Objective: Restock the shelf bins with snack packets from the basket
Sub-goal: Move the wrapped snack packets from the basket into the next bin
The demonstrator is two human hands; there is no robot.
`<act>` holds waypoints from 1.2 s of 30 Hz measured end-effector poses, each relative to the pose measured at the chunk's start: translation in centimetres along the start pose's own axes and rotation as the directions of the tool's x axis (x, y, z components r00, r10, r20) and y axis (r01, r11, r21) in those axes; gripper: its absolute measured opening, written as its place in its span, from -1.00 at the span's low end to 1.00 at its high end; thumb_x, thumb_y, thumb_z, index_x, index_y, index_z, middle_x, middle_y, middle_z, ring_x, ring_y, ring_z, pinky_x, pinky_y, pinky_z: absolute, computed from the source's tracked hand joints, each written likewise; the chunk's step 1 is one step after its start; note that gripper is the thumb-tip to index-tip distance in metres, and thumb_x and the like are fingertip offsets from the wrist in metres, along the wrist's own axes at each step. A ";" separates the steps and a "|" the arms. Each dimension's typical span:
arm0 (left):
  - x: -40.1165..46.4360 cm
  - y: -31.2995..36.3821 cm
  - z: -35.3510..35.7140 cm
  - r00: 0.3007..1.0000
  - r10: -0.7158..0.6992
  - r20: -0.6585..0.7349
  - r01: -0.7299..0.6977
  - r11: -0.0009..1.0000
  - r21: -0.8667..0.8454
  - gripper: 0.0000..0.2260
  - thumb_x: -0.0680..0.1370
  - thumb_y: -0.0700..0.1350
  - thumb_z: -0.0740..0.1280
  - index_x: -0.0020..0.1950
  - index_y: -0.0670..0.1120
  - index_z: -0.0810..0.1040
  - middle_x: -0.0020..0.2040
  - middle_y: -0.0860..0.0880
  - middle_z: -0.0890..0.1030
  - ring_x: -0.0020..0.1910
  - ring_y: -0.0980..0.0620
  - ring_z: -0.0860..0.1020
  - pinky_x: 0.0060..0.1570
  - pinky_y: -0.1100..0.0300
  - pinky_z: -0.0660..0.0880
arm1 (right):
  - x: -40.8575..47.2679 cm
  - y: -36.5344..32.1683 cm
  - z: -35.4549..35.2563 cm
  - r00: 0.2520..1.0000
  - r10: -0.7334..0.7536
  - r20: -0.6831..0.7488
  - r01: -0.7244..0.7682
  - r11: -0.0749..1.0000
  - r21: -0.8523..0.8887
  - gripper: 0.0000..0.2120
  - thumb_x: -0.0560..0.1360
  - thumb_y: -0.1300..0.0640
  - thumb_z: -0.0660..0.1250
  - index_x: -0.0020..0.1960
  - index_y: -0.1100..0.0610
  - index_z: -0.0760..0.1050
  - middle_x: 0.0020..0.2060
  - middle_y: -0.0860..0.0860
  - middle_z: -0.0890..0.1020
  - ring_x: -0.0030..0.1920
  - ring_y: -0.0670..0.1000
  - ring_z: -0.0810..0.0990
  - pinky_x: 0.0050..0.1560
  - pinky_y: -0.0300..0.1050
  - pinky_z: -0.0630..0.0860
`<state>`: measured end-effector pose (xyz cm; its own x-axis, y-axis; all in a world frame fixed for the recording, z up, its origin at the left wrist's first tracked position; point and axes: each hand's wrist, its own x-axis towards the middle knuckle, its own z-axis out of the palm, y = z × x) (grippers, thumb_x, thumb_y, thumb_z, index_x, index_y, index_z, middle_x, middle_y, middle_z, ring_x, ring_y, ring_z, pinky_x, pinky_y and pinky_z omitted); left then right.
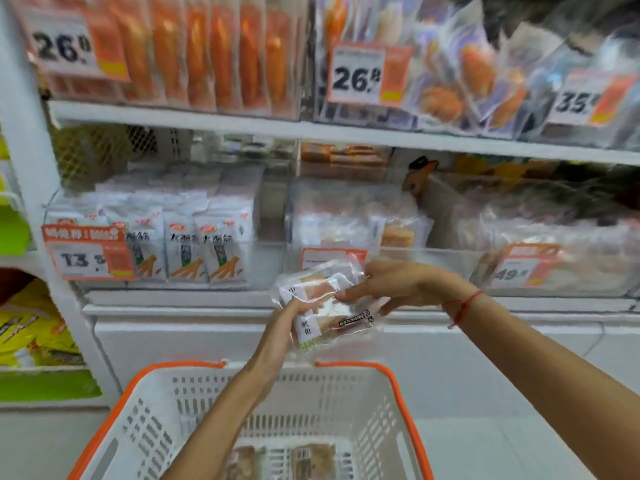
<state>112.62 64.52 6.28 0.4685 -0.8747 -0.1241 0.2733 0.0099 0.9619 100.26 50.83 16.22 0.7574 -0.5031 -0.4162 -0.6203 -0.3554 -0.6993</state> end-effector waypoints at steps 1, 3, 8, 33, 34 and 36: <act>0.6 0.6 0.9 0.998 0.043 0.045 -0.044 0.999 0.024 -0.87 0.52 -0.08 0.28 -0.17 -0.02 0.60 -0.30 0.06 0.64 -0.25 0.11 0.60 0.04 0.10 0.48 | -1.1 -0.3 -1.7 0.999 -0.016 -0.032 0.015 1.000 -0.027 -0.75 0.48 -0.01 0.39 0.06 0.11 0.54 -0.02 -0.01 0.65 0.05 -0.05 0.61 -0.11 -0.20 0.51; 0.8 2.8 3.3 0.986 0.111 0.125 -0.126 0.986 0.111 -0.90 0.55 -0.11 0.27 -0.14 -0.03 0.55 -0.39 0.10 0.61 -0.33 0.20 0.57 -0.15 0.31 0.50 | -2.9 -0.6 -4.6 0.993 -0.063 -0.095 0.059 0.997 -0.039 -0.73 0.48 0.01 0.39 0.08 0.16 0.53 0.03 0.05 0.66 0.08 -0.01 0.62 -0.09 -0.17 0.54; 4.7 9.6 7.9 0.897 0.368 0.244 -0.437 0.818 0.374 -0.86 0.53 -0.02 0.33 0.06 0.00 0.56 0.00 -0.07 0.62 -0.10 0.23 0.60 -0.05 0.28 0.50 | -5.7 0.5 -10.5 0.922 -0.281 -0.266 0.290 0.957 -0.004 -0.57 0.42 -0.05 0.39 0.21 0.15 0.53 0.09 0.10 0.65 0.09 0.11 0.61 0.01 -0.05 0.47; 16.0 11.0 13.1 0.948 0.241 0.209 -0.153 -0.231 0.961 -0.42 0.28 0.33 0.44 0.18 0.03 0.56 0.06 0.00 0.62 0.17 -0.05 0.50 0.22 0.02 0.24 | 3.5 6.6 -12.0 0.799 0.082 -0.595 -0.257 0.942 -0.215 -0.49 0.41 -0.03 0.47 0.19 0.22 0.37 0.14 0.16 0.49 0.13 0.18 0.50 0.02 -0.02 0.46; 16.0 11.0 13.4 0.950 0.235 0.207 -0.138 -0.281 0.950 -0.42 0.30 0.33 0.42 0.18 0.02 0.56 0.07 -0.02 0.62 0.18 -0.05 0.48 0.24 0.01 0.23 | 3.6 6.6 -12.1 0.810 0.096 -0.579 -0.256 0.945 -0.203 -0.59 0.42 0.00 0.46 0.09 0.21 0.39 0.08 0.15 0.51 0.04 0.16 0.54 -0.05 -0.06 0.51; 15.9 11.0 13.9 0.954 0.210 0.214 -0.126 -0.366 0.922 -0.38 0.33 0.33 0.39 0.26 0.00 0.51 0.19 -0.05 0.55 0.28 -0.08 0.38 0.29 0.00 0.21 | 3.5 6.2 -12.3 0.835 0.121 -0.537 -0.242 0.957 -0.160 -0.75 0.45 0.10 0.45 -0.09 0.17 0.39 -0.04 0.10 0.48 -0.15 0.06 0.53 -0.26 -0.21 0.50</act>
<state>111.42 43.97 18.27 0.3246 -0.9361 0.1355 -0.9339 -0.3399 -0.1112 96.52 37.17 17.61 0.4477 -0.8861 -0.1200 -0.8094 -0.3446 -0.4755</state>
